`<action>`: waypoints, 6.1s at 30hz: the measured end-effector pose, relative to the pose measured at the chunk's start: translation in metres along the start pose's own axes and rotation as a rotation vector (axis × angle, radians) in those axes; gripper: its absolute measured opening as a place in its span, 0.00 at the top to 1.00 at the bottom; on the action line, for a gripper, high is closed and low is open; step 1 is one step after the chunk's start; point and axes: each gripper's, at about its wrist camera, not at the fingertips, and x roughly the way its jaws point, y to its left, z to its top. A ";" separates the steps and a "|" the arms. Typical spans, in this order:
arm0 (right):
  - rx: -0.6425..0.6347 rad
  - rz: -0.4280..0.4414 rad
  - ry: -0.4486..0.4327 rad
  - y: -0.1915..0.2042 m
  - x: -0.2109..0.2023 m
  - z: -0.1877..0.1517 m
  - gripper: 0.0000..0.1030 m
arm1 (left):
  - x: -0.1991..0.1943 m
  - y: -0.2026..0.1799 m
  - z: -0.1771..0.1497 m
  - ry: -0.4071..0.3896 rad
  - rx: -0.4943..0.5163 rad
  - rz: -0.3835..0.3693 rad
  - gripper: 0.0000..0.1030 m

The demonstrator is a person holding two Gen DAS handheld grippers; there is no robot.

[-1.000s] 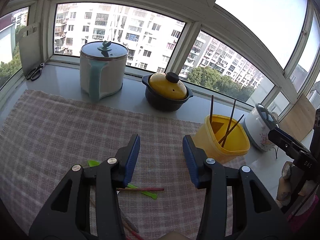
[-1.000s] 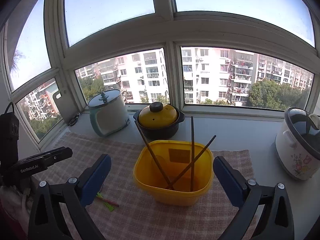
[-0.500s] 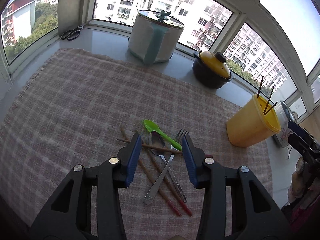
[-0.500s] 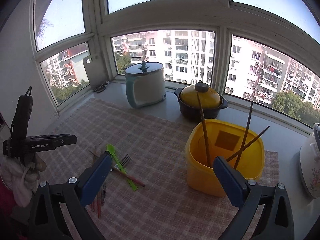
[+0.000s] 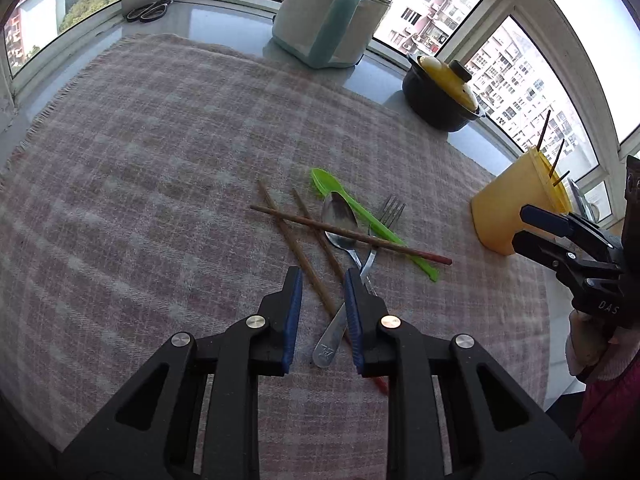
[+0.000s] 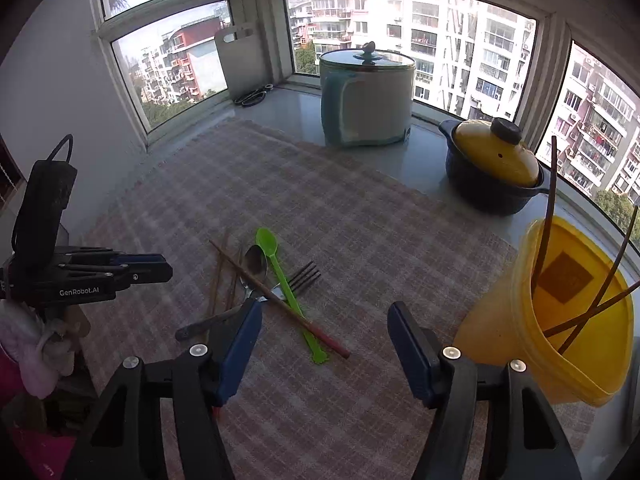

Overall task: Organize utensils
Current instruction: 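Lower the right tool and grasp a red-tipped chopstick, then grasp the metal fork by its handle with the left tool while the right tool holds its chopstick, then lift and carry the fork in the left tool while the right tool carries the chopstick to the yellow bin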

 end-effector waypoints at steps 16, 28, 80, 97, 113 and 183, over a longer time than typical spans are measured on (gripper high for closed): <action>-0.183 0.085 0.210 0.045 0.088 0.005 0.64 | 0.015 0.018 -0.009 0.045 -0.046 0.001 0.84; -0.237 0.077 0.276 0.058 0.119 0.009 0.70 | 0.027 0.012 -0.004 0.068 -0.036 -0.006 0.84; 0.155 0.146 0.298 0.006 0.101 -0.038 0.95 | 0.092 -0.082 0.020 0.199 0.375 0.060 0.84; 0.209 0.216 0.264 0.003 0.092 -0.047 0.76 | 0.114 -0.094 0.020 0.270 0.479 0.096 0.84; 0.167 0.179 0.294 0.008 0.106 -0.038 0.81 | 0.118 -0.096 0.025 0.273 0.490 0.135 0.96; 0.308 0.009 -0.207 -0.042 -0.078 0.000 0.96 | -0.058 -0.127 0.092 -0.186 0.279 -0.160 0.97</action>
